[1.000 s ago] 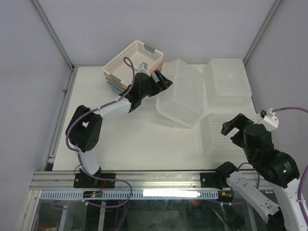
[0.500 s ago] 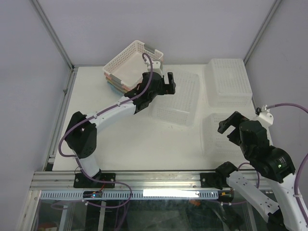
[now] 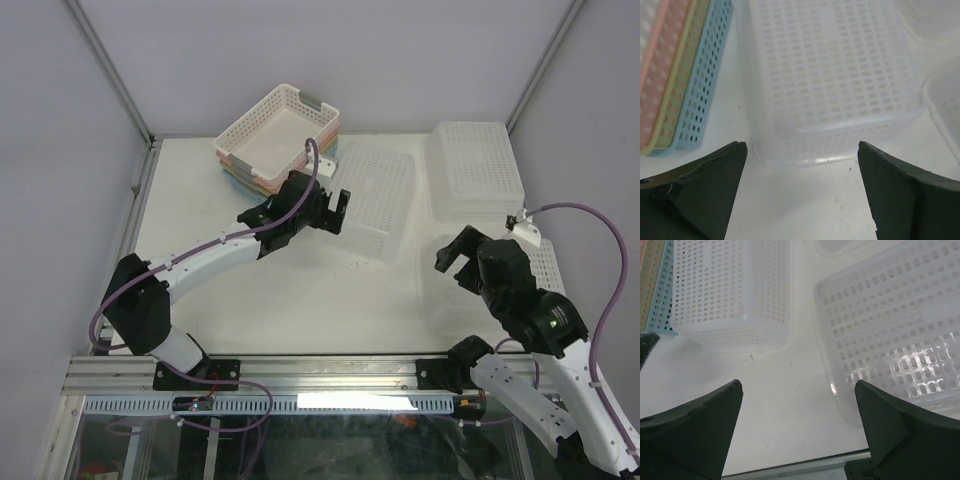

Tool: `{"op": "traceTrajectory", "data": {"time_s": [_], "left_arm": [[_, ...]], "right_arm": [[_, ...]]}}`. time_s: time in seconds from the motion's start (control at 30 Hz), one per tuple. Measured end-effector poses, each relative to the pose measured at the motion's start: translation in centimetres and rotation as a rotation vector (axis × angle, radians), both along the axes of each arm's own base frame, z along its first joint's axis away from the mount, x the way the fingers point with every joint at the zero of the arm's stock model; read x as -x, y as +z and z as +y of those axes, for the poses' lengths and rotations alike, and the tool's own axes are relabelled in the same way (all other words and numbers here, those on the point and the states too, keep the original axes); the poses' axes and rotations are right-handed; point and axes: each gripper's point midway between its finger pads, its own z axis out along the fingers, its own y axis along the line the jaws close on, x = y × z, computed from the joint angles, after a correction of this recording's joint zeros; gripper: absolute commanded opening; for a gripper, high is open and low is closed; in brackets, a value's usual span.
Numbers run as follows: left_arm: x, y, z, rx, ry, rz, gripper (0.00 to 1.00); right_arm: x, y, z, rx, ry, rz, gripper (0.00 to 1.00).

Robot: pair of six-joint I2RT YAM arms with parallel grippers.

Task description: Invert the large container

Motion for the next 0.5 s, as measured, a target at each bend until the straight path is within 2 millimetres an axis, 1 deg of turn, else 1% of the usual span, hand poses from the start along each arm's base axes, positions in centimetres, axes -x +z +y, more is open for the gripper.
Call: {"op": "traceTrajectory", "data": {"time_s": [0.13,0.23,0.3,0.33,0.4,0.47,0.5], "left_arm": [[1.9,-4.4,-0.2,-0.074,-0.083,0.087,0.97],[2.5,-7.0,-1.5,-0.099,-0.128,0.140,0.98],[2.3,-8.9,-2.8,-0.116,-0.146,0.176,0.98],[2.0,-10.1,-3.6,-0.121,-0.154,0.203,0.99],[1.3,-11.8,-4.7,-0.133,-0.160,0.232,0.99],[0.4,-13.0,-6.3,-0.132,-0.166,0.254,0.99],[-0.1,-13.2,-7.1,-0.128,-0.168,0.255,0.99]], "right_arm": [[-0.7,-0.7,0.9,0.001,0.023,0.027,0.99],[-1.1,-0.8,1.4,-0.002,0.031,0.035,0.99],[-1.3,-0.9,1.5,-0.003,0.034,0.038,0.99],[-1.3,-0.9,1.5,-0.003,0.035,0.039,0.99],[-1.2,-0.9,1.6,-0.006,0.037,0.038,0.99],[-1.1,-0.8,1.5,-0.010,0.038,0.033,0.99],[-1.0,-0.7,1.5,-0.012,0.038,0.031,0.99]]}}
